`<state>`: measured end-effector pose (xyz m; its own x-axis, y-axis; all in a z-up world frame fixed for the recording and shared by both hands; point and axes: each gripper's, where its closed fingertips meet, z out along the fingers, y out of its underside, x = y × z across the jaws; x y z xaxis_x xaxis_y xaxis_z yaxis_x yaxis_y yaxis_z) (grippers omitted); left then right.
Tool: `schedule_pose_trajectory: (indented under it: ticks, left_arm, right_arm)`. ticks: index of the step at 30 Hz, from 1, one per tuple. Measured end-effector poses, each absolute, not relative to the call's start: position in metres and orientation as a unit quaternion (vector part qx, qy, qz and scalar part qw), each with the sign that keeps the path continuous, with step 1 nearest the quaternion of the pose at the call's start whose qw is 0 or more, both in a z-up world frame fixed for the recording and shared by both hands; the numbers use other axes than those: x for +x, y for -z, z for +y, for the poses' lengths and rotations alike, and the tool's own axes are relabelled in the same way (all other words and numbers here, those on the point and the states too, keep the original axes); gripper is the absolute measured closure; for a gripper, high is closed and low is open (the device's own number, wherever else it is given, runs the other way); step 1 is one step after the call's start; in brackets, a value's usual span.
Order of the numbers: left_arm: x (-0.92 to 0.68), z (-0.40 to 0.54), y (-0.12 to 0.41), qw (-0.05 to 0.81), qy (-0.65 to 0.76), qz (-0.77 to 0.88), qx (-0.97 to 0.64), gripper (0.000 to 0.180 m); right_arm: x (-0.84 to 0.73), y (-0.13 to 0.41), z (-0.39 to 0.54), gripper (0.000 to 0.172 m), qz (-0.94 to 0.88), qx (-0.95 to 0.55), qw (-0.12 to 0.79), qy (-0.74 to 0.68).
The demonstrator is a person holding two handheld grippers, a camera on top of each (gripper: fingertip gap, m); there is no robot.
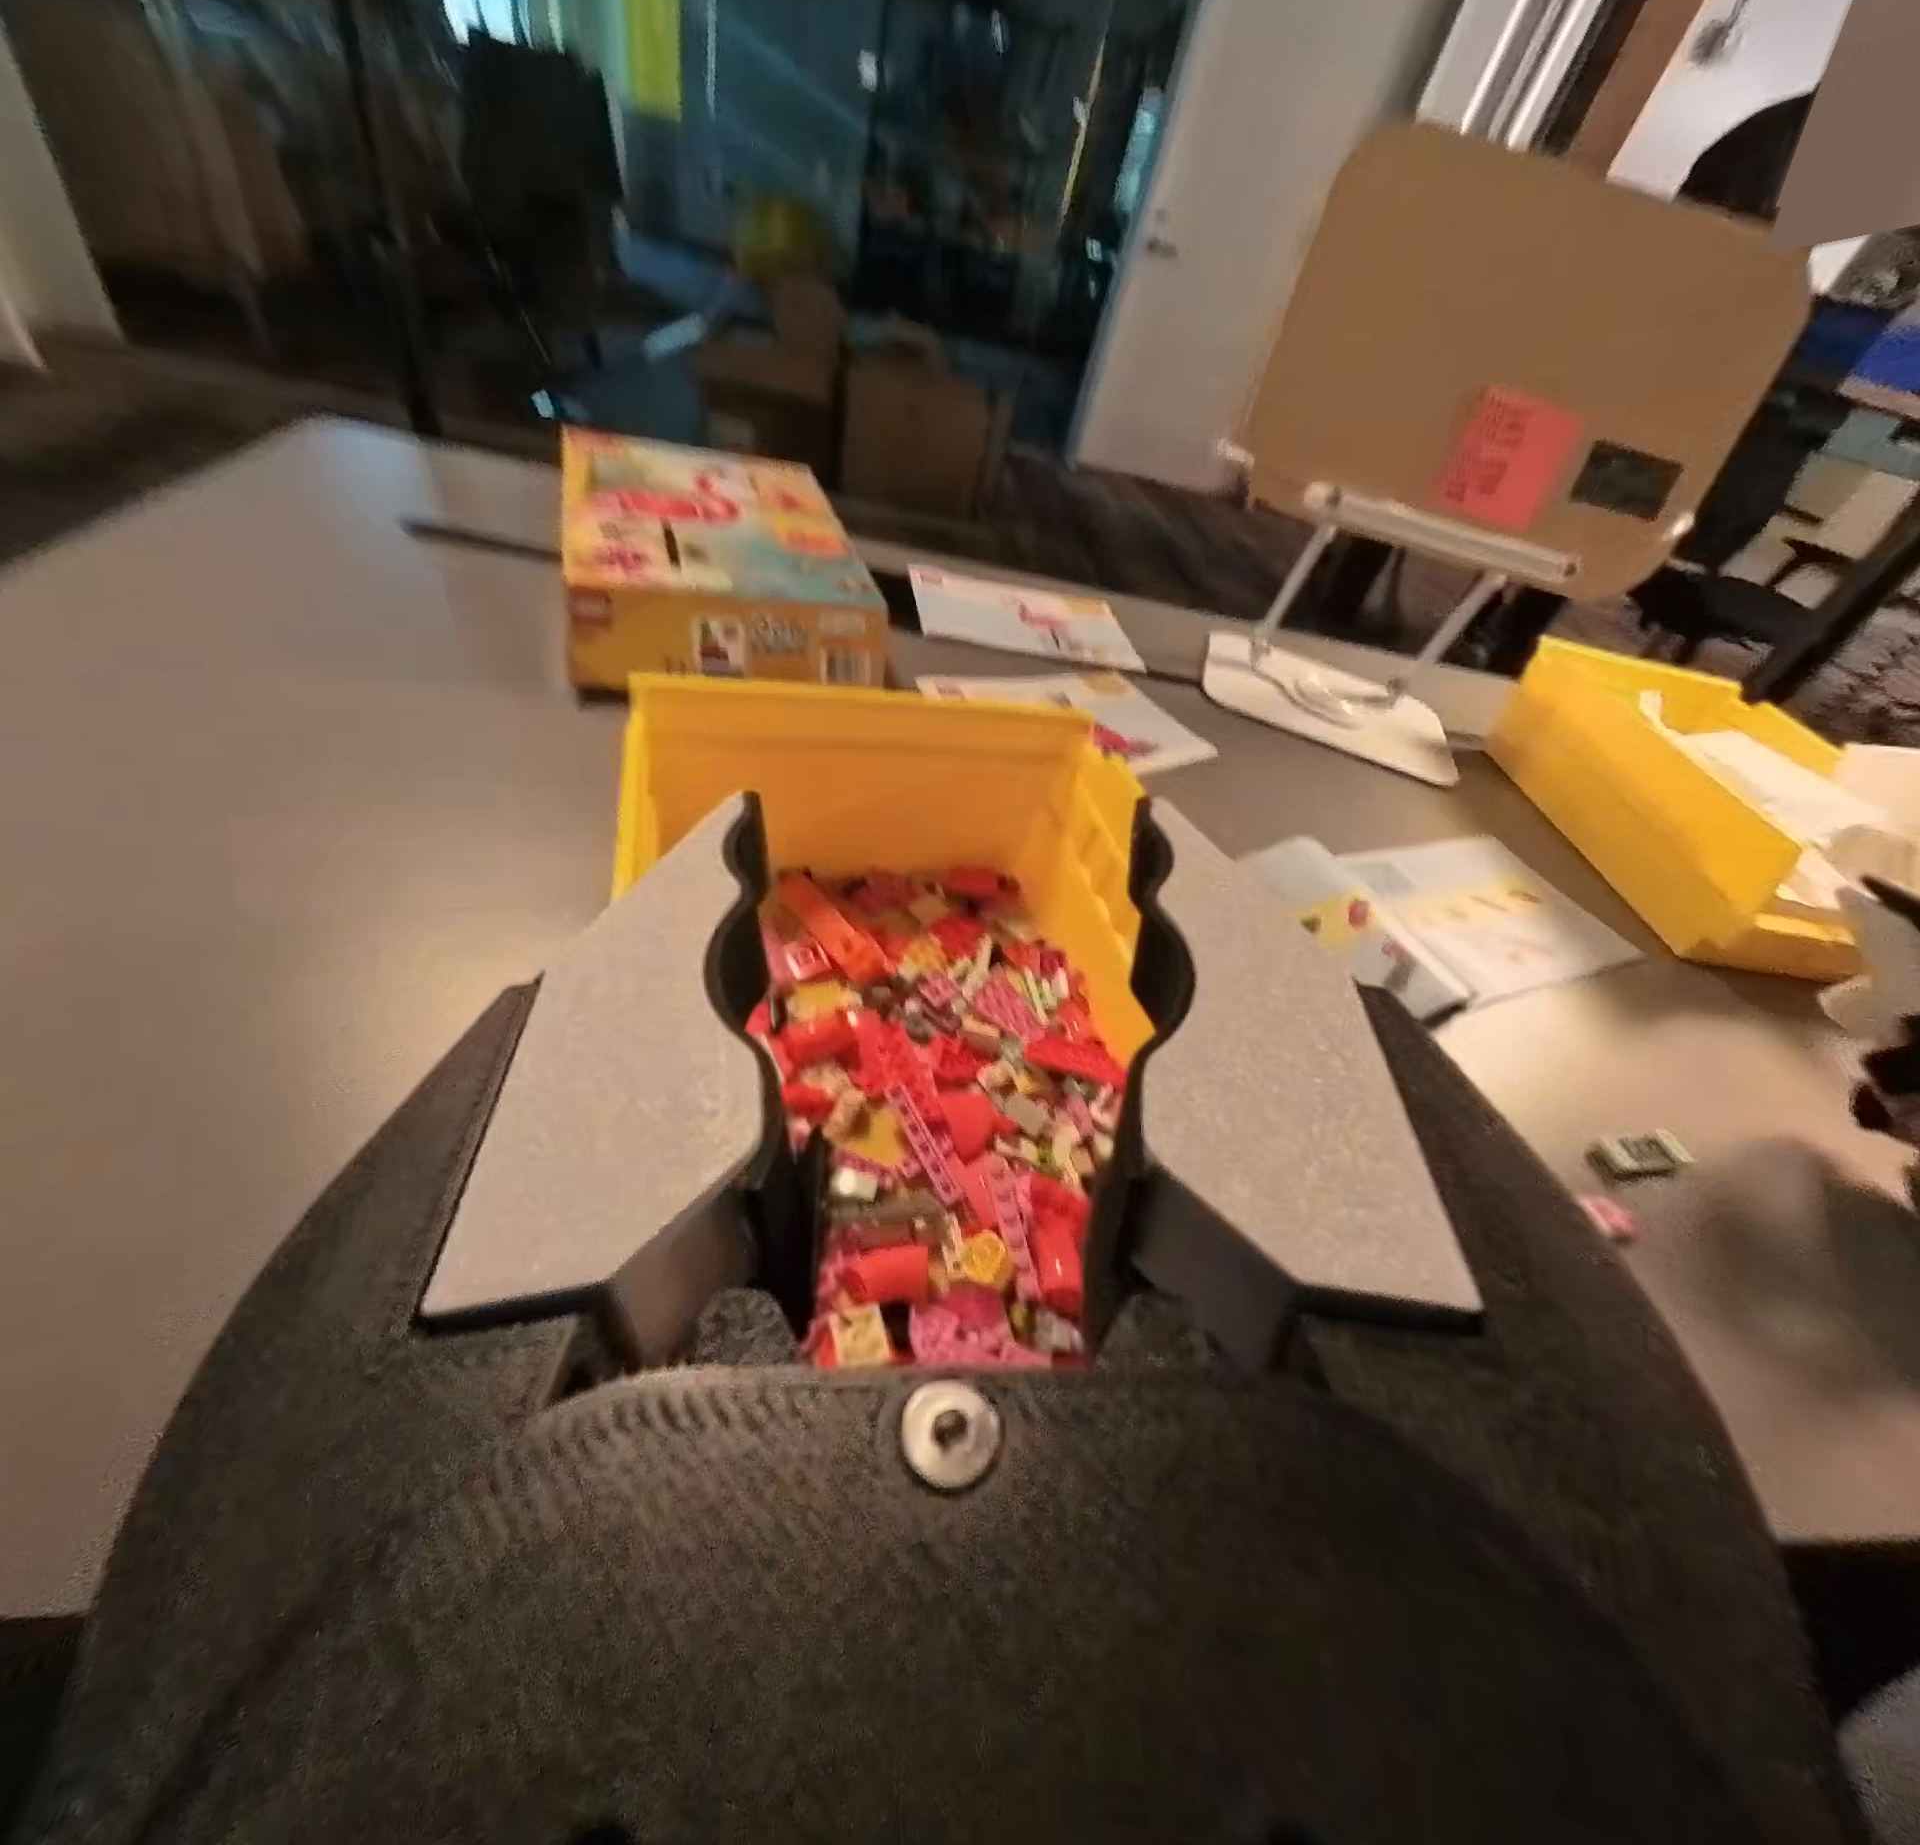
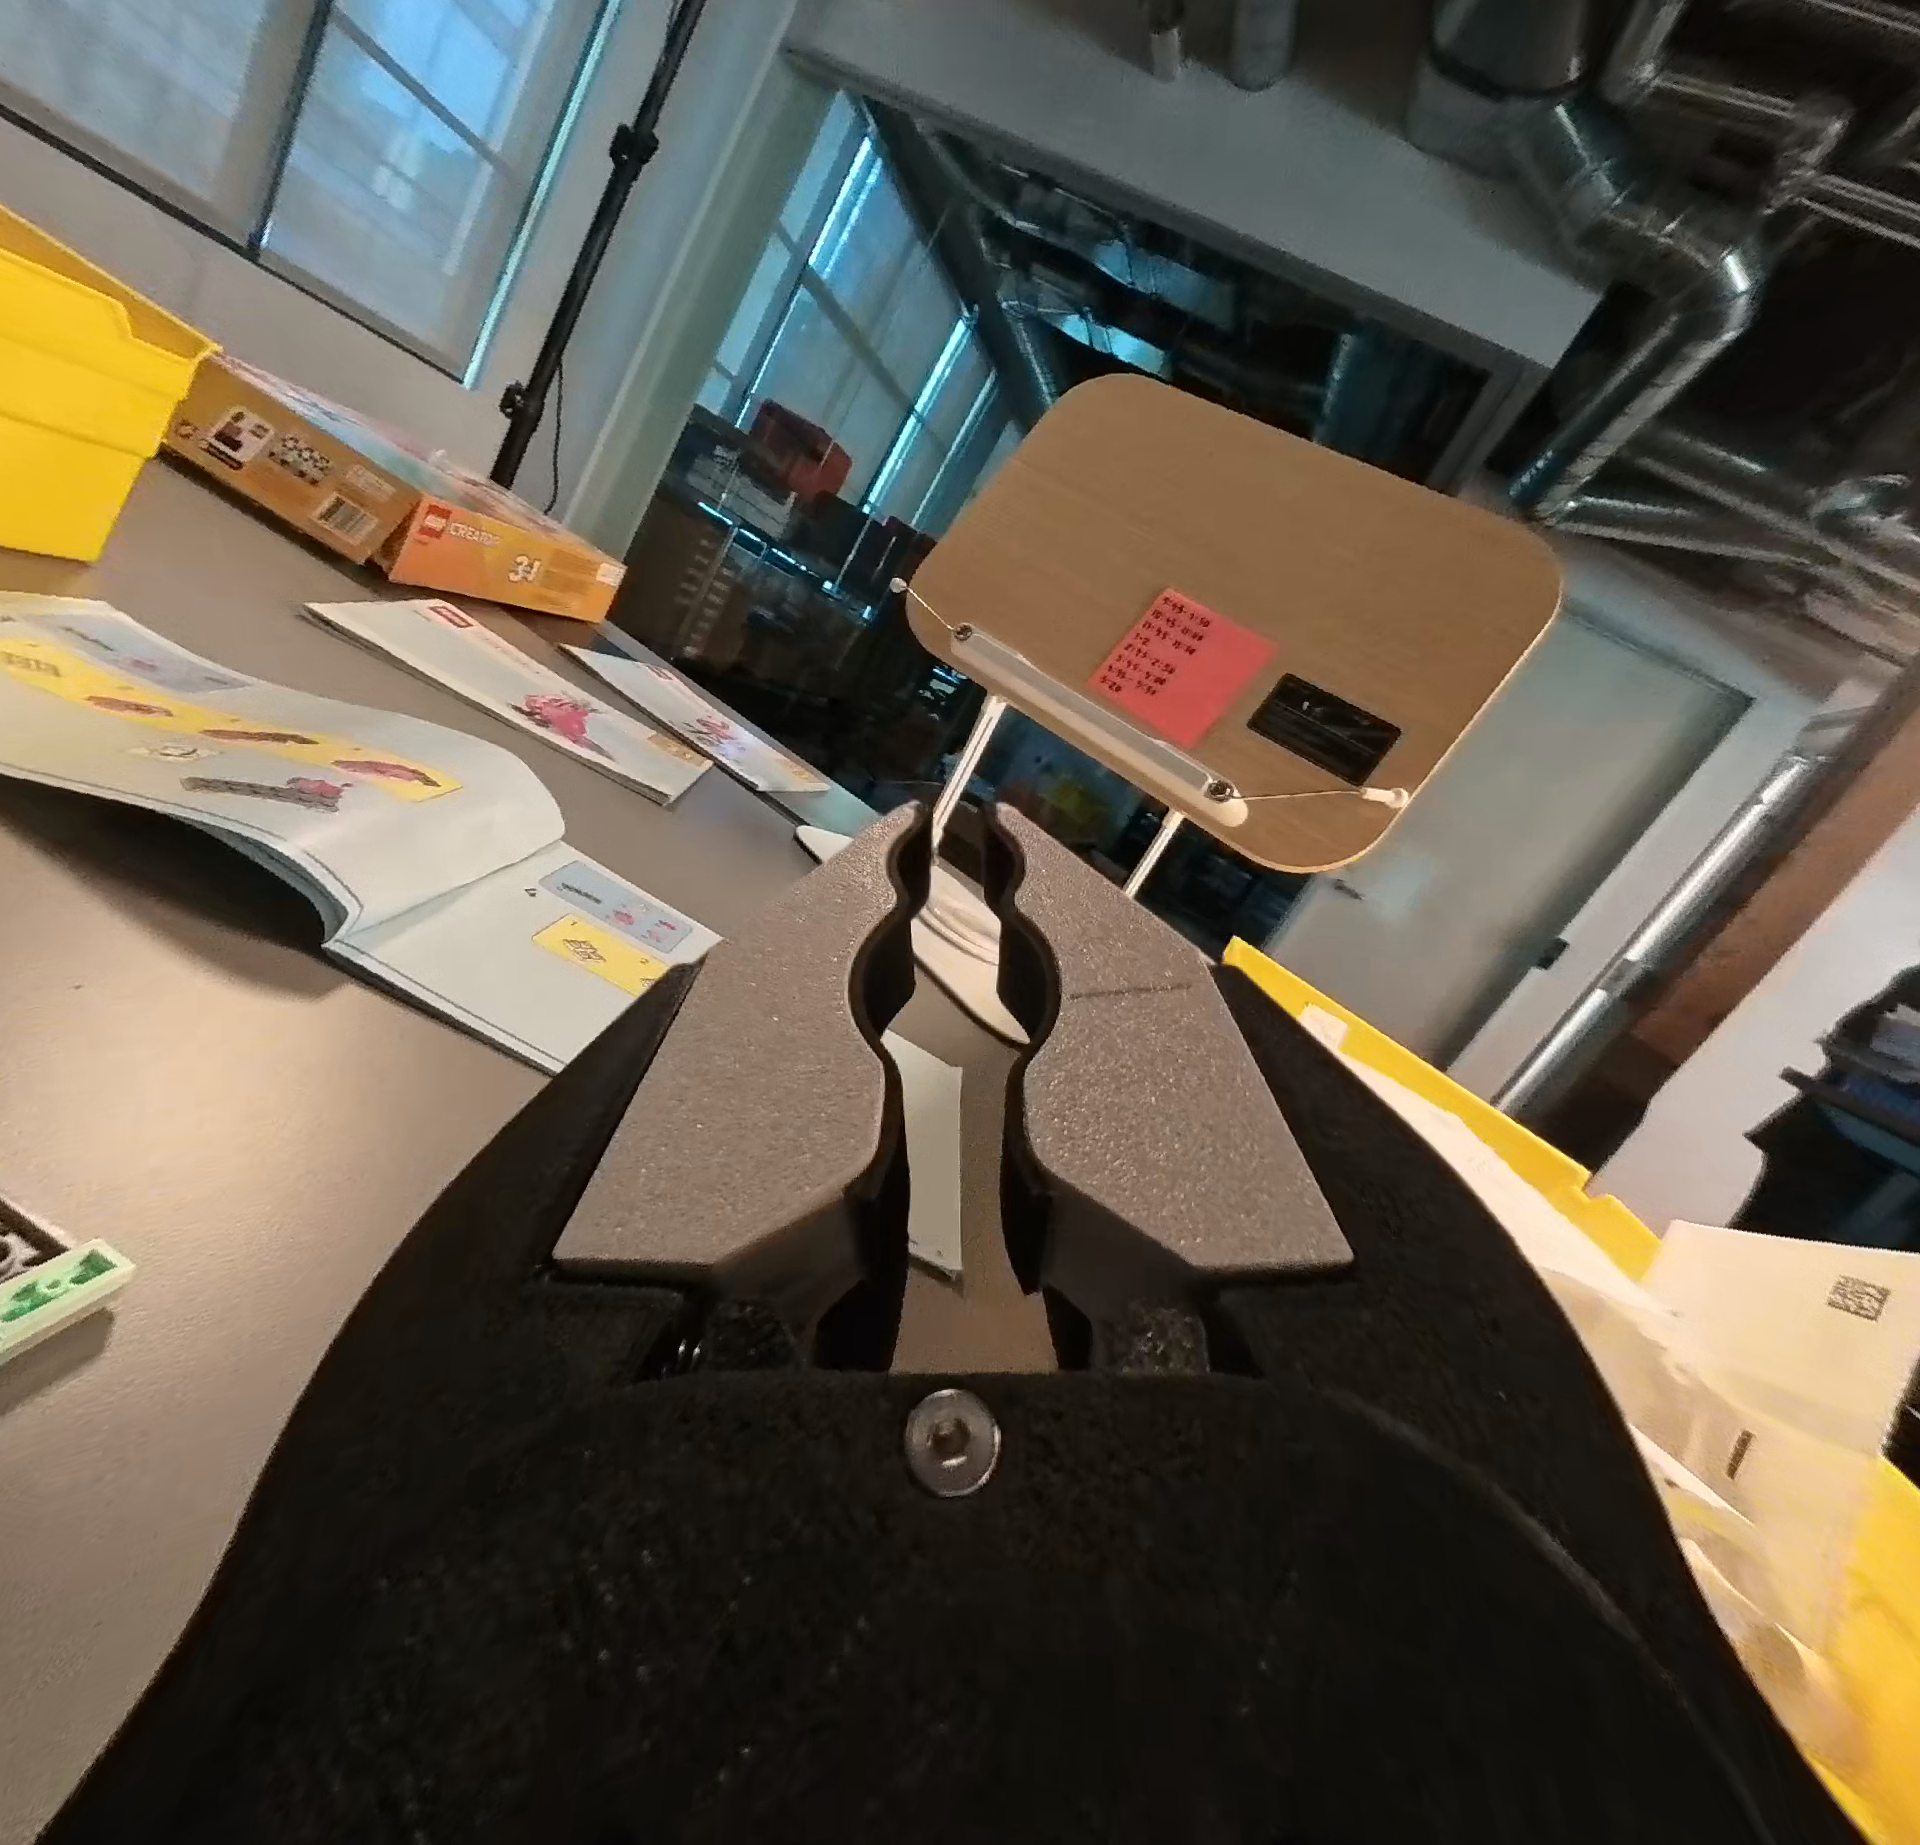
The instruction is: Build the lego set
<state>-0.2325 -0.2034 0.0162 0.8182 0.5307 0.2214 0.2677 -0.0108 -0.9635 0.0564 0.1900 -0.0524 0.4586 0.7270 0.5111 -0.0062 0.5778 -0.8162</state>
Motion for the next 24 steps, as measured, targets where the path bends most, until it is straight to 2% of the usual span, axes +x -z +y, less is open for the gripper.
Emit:
schedule_pose_trajectory:
  ticks: [6, 10, 12, 20, 24]
  left_arm:
    - [-0.25, -0.2, 0.038, 0.521, -0.099, -0.341, -0.776, 0.122]
    - [-0.24, -0.192, 0.065, 0.446, -0.071, -0.322, -0.832, 0.144]
    - [-0.236, -0.189, 0.077, 0.407, -0.058, -0.314, -0.856, 0.148]
    - [-0.221, -0.197, 0.134, 0.162, -0.018, -0.246, -0.955, 0.159]
    - [-0.218, -0.204, 0.145, 0.097, 0.005, -0.238, -0.966, 0.161]
  right_arm:
    - [0.056, 0.054, 0.191, 0.166, -0.461, -0.396, 0.756, -0.245]
    - [0.055, 0.055, 0.189, 0.167, -0.466, -0.394, 0.753, -0.247]
    - [0.054, 0.055, 0.188, 0.167, -0.469, -0.393, 0.752, -0.247]
    - [0.052, 0.057, 0.185, 0.168, -0.477, -0.391, 0.746, -0.251]
    - [0.051, 0.058, 0.184, 0.169, -0.48, -0.389, 0.746, -0.249]
